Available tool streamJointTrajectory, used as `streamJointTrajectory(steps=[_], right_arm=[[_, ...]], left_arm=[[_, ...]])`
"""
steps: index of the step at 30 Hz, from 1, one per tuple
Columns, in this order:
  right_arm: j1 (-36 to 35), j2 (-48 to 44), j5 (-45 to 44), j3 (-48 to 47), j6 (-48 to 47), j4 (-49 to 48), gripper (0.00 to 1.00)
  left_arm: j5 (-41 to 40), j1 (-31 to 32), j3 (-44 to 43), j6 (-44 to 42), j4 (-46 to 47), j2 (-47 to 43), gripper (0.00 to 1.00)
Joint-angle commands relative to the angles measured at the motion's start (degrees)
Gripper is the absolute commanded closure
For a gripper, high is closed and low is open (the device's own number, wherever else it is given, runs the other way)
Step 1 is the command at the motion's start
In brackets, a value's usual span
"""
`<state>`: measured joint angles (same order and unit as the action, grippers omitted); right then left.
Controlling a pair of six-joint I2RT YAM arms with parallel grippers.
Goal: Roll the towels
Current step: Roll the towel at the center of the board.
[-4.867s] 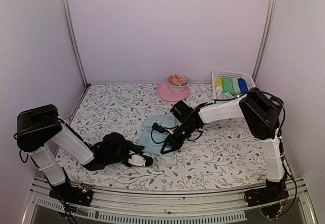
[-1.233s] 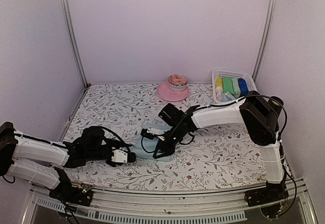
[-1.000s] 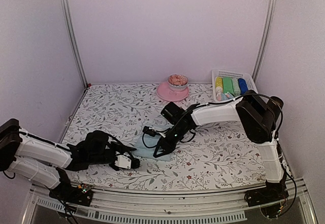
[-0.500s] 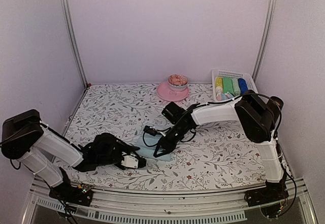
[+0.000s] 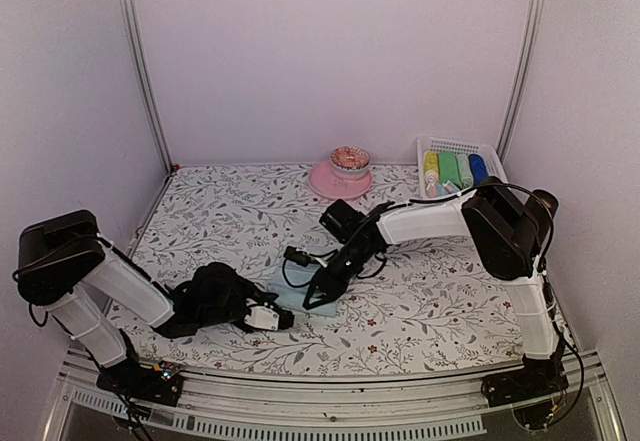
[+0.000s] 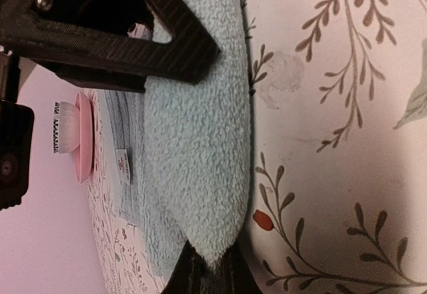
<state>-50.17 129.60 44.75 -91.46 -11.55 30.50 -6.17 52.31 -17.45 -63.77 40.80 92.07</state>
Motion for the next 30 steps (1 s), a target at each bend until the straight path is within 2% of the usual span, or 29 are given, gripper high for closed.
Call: streamJointTrajectory(steps=[1, 6, 12, 17, 23, 27, 30], right_arm=[[0.6, -0.8, -4.3, 0.5, -1.5, 3.4, 0.67], [0.6, -8.6, -10.4, 5.0, -1.9, -0.1, 0.41], [0.5, -20.5, -18.2, 14.2, 0.1, -7.6, 0.3], [-0.6, -32.6, -27.1, 28.8, 0.4, -19.1, 0.19], [-10.5, -41.8, -42.1, 42.6, -7.5, -34.6, 0.18], [-15.3, -40.3, -48.4, 43.4, -13.5, -38.9, 0.18], [-17.5, -35.6, -53.8, 40.6, -16.6, -38.9, 0.18]], left_arm=[[0.1, 0.4, -2.0, 1.0, -8.3, -0.9, 1.0], [8.1, -1.0, -7.7, 7.0, -27.0, -5.9, 1.0], [17.5, -4.7, -15.8, 11.0, -44.1, -5.2, 1.0], [26.4, -9.1, -23.1, 13.1, -55.8, -0.8, 1.0], [32.6, -12.1, -32.3, 13.8, -67.4, 5.5, 1.0], [36.3, -13.6, -38.7, 13.3, -75.3, 9.7, 1.0], [38.2, -14.2, -42.9, 12.7, -80.5, 12.8, 1.0]])
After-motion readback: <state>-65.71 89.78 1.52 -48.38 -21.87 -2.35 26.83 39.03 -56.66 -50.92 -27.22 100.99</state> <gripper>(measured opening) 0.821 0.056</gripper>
